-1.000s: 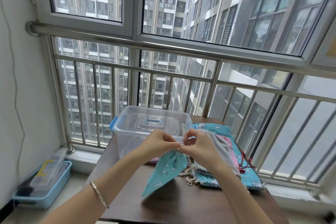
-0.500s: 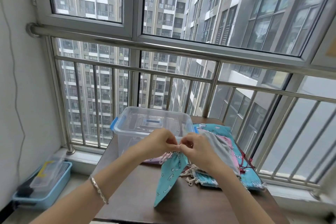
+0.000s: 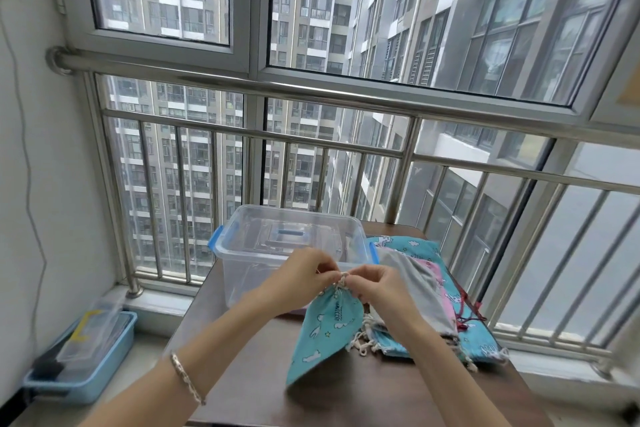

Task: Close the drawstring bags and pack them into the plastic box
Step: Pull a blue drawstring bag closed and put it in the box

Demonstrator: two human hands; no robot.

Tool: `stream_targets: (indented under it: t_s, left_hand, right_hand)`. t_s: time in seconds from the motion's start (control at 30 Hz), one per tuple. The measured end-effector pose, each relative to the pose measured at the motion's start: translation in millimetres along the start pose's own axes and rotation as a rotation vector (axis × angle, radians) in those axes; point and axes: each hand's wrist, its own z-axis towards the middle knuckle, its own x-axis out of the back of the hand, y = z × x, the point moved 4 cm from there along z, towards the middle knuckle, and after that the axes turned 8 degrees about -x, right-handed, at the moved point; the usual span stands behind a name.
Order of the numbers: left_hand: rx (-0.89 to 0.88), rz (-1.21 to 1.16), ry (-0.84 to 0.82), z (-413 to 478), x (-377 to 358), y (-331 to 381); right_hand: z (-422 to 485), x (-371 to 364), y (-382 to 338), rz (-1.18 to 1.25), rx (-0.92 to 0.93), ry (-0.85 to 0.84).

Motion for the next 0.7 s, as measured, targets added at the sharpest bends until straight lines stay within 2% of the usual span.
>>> stream_targets:
  t_s: [0.13,0.23,0.37,0.7]
  left_hand:
    - [0.079,-0.079,-0.064,3,0,-5]
    - [0.126,-0.130,-0.094,3,-3,-6]
    - [0.173,-0.256,-0.108,3,-6,-4]
    - [0.174,-0.379,-0.115,6,-11,-12]
  right_hand:
    - [-6,-2,-5,-0.105,0.155,0.129]
    - [-5,3,-5,-0.137,0.203,0.155]
    - [-4,8,-9,-0.297,0.334,0.228]
    - [-4,12,-6,-0.291,0.375,0.175]
